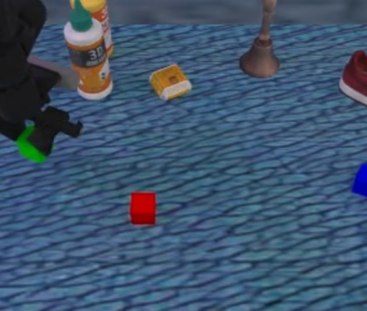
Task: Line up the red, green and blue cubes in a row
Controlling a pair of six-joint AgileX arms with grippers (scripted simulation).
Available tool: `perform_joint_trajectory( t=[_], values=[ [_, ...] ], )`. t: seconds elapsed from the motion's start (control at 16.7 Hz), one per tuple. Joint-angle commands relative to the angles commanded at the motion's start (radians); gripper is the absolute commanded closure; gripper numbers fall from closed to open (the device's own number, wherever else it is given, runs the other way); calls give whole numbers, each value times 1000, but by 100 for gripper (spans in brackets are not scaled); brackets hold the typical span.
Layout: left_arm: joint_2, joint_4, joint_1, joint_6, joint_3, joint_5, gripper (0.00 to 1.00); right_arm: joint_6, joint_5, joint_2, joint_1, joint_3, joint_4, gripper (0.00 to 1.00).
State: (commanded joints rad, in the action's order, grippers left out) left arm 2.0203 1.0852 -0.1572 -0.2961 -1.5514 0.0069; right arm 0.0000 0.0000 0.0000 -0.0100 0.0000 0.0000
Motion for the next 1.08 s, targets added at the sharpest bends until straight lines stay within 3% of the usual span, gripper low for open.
perform_joint_trajectory(
  t=[0.36, 0.54, 0.72, 1.08],
  values=[
    [7, 3, -16, 12, -7, 0, 100, 0, 0, 0, 0, 0, 0, 0],
    [37, 29, -81, 111, -56, -1, 100, 0, 0, 0, 0, 0, 0, 0],
    [84, 70, -191, 304, -133, -4, 100, 0, 0, 0, 0, 0, 0, 0],
    [164, 153, -458, 820, -298, -11, 100, 0, 0, 0, 0, 0, 0, 0]
  ],
)
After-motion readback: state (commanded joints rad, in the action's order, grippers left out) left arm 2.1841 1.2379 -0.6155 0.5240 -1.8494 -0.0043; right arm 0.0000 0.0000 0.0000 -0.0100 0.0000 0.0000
